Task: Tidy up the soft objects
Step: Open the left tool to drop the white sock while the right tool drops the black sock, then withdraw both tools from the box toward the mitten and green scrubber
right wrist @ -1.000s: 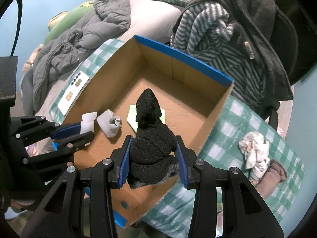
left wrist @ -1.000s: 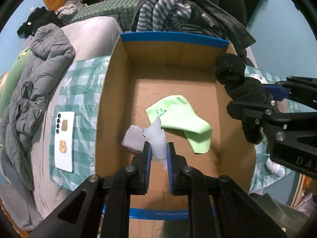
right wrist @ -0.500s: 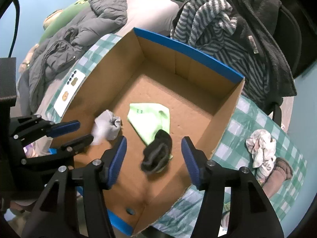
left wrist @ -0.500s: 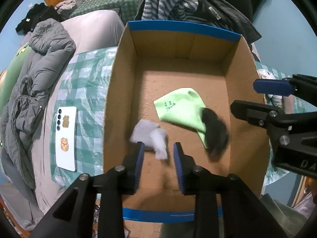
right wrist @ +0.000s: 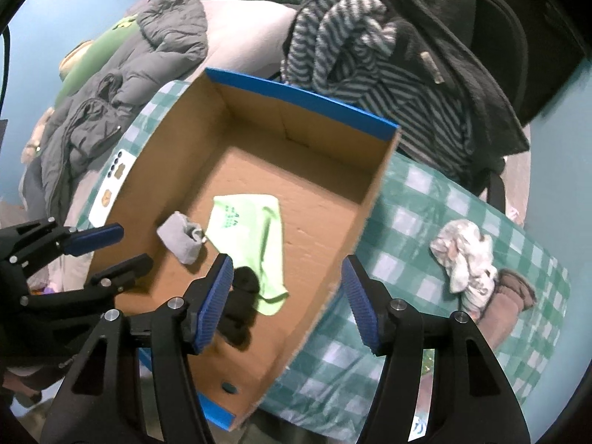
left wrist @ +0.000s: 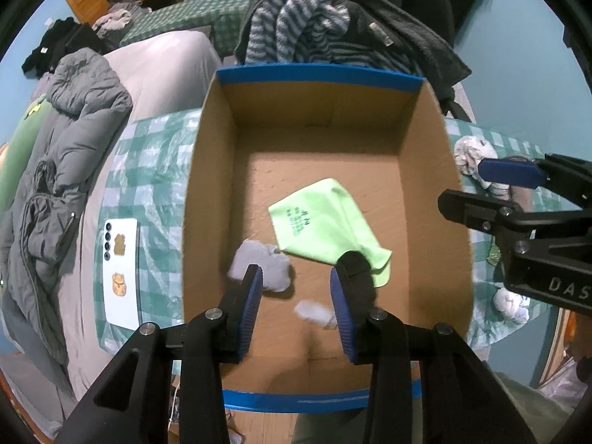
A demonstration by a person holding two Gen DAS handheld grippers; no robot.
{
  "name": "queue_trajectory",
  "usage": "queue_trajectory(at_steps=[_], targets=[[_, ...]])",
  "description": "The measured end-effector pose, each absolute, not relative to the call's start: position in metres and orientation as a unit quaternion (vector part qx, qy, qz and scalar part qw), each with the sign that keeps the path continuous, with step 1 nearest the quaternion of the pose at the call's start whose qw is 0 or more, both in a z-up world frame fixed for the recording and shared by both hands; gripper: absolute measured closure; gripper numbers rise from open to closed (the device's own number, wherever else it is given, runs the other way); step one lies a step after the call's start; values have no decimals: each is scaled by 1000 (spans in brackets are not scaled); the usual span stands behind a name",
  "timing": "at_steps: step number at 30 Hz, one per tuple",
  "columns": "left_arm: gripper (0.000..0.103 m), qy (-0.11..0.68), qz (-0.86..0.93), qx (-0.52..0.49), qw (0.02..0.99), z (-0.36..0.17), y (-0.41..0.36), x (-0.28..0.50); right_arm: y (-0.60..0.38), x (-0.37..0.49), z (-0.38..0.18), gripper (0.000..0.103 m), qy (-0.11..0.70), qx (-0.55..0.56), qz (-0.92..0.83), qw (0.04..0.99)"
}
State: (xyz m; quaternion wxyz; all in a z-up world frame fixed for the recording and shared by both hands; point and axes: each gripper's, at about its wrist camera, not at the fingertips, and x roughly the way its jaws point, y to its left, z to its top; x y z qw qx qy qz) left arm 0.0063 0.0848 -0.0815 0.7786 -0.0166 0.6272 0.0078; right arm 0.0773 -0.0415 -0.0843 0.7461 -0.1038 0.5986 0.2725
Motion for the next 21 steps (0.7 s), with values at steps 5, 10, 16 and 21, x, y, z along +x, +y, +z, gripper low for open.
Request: queue_trajectory(at_steps=[5, 10, 16, 21], targets=[[64, 624, -1, -14, 782, -75, 70, 12, -65, 79, -82, 41, 602, -95, 254, 751], [64, 623, -12, -6, 782, -72, 52, 15, -89, 82, -83, 41, 608, -86, 235, 754], [64, 624, -25, 5, 781, -71, 30, 19, -123, 82, -86, 41, 616, -72, 208, 756], [64, 624, -38, 13, 781, -69, 8, 22, -153, 83, -90, 41, 624, -63, 185, 757]])
